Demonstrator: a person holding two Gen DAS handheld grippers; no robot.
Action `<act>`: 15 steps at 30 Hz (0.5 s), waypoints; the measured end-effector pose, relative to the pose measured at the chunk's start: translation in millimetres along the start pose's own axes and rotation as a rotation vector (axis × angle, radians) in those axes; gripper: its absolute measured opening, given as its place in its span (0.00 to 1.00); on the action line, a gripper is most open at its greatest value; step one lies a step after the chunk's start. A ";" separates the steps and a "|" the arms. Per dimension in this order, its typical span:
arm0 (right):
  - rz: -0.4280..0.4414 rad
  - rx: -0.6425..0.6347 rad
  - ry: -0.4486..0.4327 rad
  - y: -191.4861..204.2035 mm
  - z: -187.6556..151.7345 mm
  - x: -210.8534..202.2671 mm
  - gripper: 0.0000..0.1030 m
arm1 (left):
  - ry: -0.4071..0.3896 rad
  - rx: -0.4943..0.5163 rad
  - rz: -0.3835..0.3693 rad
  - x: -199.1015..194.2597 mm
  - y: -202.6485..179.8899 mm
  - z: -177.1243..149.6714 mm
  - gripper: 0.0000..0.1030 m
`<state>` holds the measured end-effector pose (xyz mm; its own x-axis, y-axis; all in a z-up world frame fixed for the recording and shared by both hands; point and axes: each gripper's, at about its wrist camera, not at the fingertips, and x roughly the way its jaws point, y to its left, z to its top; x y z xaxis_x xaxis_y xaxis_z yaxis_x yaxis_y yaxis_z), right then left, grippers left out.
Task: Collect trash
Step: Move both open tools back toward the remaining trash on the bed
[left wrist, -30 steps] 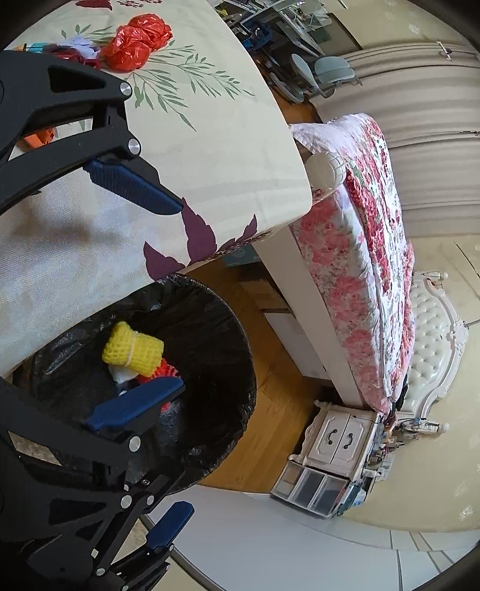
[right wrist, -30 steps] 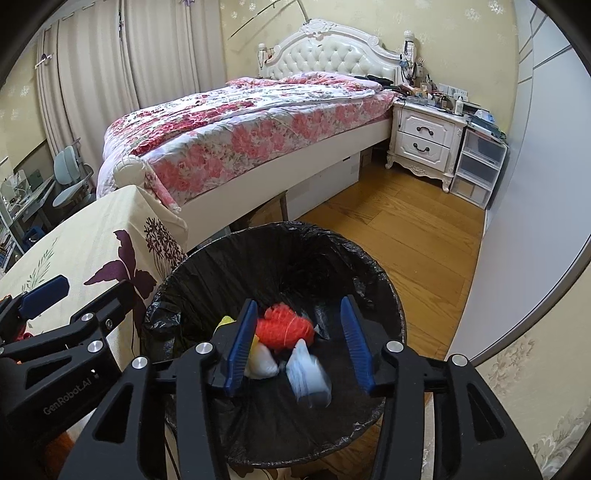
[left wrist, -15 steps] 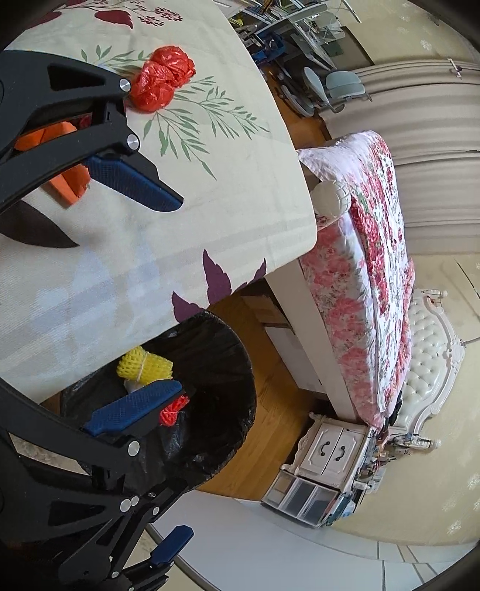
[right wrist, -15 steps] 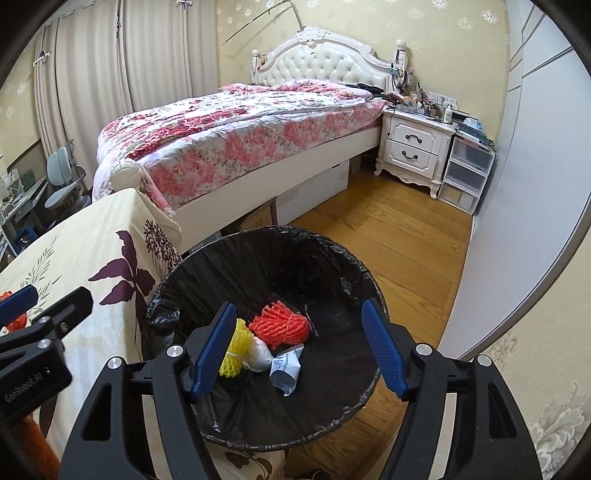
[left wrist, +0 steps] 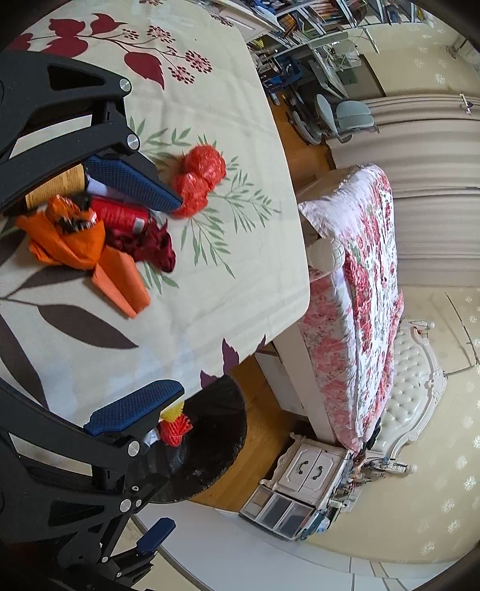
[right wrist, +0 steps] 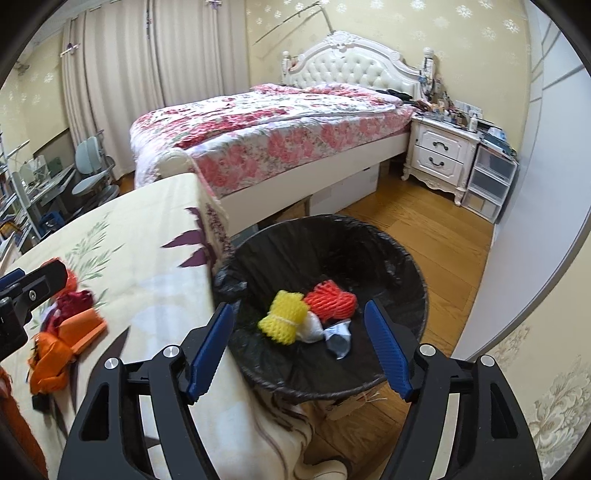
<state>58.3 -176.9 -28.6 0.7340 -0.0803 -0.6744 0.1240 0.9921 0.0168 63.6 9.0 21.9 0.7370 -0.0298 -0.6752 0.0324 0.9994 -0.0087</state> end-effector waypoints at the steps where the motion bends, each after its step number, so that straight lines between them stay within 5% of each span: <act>1: 0.009 -0.011 -0.001 6.3 -1.9 -2.1 0.69 | 0.001 -0.012 0.009 -3.4 9.3 -3.0 0.88; 15: 0.152 -0.135 0.000 92.9 -16.8 -23.4 0.69 | 0.023 -0.132 0.165 -34.4 115.2 -46.0 0.88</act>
<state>41.4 -81.2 -23.6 0.7371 0.0710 -0.6721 -0.0789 0.9967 0.0188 10.9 125.9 10.2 0.7093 0.1331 -0.6923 -0.1769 0.9842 0.0080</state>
